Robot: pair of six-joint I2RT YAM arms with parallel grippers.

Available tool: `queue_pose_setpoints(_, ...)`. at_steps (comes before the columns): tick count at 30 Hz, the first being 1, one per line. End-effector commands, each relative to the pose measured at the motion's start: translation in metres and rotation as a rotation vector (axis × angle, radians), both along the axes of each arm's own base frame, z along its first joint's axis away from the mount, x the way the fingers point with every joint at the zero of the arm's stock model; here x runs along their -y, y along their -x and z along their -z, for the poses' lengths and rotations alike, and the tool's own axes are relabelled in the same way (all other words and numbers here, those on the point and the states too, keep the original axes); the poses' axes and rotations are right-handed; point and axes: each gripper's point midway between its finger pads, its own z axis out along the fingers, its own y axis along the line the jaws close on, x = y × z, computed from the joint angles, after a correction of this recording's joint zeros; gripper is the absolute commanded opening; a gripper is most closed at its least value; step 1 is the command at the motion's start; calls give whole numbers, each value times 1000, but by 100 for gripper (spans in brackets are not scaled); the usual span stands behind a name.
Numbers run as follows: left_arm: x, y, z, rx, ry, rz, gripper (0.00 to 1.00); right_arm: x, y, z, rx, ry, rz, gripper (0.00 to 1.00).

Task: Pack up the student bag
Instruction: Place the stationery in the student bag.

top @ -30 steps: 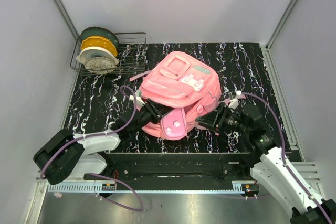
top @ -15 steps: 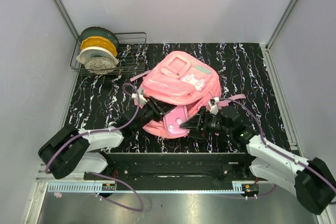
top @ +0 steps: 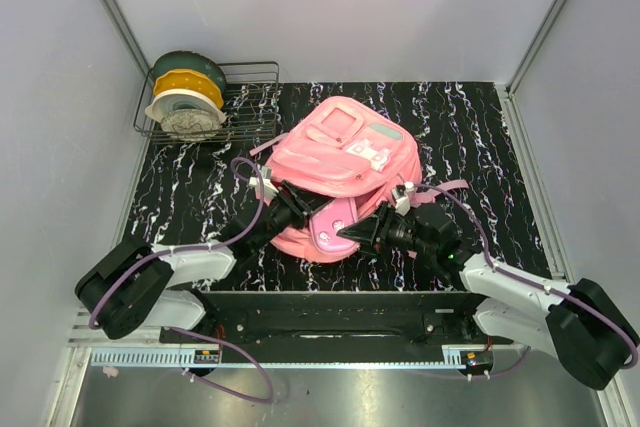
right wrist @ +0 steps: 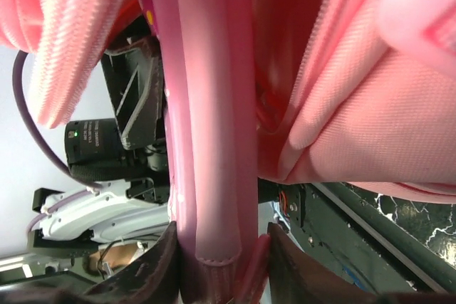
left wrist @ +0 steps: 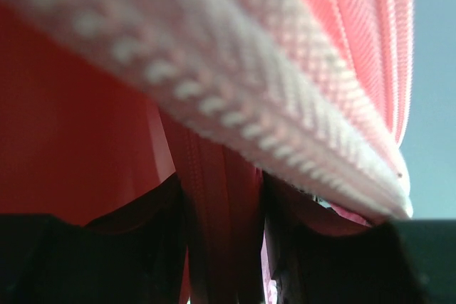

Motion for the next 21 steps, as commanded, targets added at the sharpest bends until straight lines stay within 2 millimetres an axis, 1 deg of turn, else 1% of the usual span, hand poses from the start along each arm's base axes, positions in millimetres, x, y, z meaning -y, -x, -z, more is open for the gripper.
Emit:
queue_pose_setpoints(1,8,-1,-77,197,191,25,48,-9,-10,-38,93,-100,4,31)
queue_pose_setpoints(2,10,-1,-76,194,188,33,49,-9,-11,-40,102,-106,5,21)
queue_pose_setpoints(3,14,2,-78,201,187,62,51,-9,-11,-42,105,-110,6,9)
queue_pose_setpoints(4,16,3,-78,203,183,77,61,-9,-11,-43,106,-114,7,6)
queue_pose_setpoints(5,18,4,-76,210,167,95,66,-8,-14,-44,98,-119,30,4)
queue_pose_setpoints(6,23,9,-76,217,154,134,74,-6,-15,-46,99,-126,48,3)
queue_pose_setpoints(7,24,12,-69,198,118,150,99,-4,-16,-44,85,-117,64,2)
queue_pose_setpoints(9,25,17,-62,200,56,183,99,3,-25,-48,91,-106,138,0)
queue_pose_setpoints(10,22,23,-54,176,9,193,99,5,-27,-39,67,-65,155,0)
queue_pose_setpoints(11,19,25,-49,195,-47,199,99,8,-32,-40,82,-42,181,0)
queue_pose_setpoints(12,15,29,-27,124,-132,210,99,8,-35,-45,92,-34,193,0)
queue_pose_setpoints(13,10,34,-34,146,-152,210,99,9,-39,-44,91,-18,210,0)
queue_pose_setpoints(14,5,38,-32,174,-206,216,99,10,-43,-42,89,-7,227,0)
queue_pose_setpoints(15,-6,39,-13,116,-295,192,99,10,-46,-43,90,-5,242,0)
queue_pose_setpoints(16,-17,45,-24,152,-308,174,99,10,-49,-43,89,-4,256,0)
queue_pose_setpoints(17,-25,46,-22,176,-358,163,99,11,-55,-38,74,6,277,0)
queue_pose_setpoints(18,-38,51,-6,132,-433,147,99,10,-59,-41,77,2,285,0)
queue_pose_setpoints(19,-49,56,-19,167,-431,122,99,8,-62,-44,90,-8,285,0)
queue_pose_setpoints(20,-57,58,-19,179,-456,104,99,4,-66,-37,68,0,285,0)
queue_pose_setpoints(21,-68,62,-12,158,-491,85,99,2,-71,-40,69,-5,294,0)
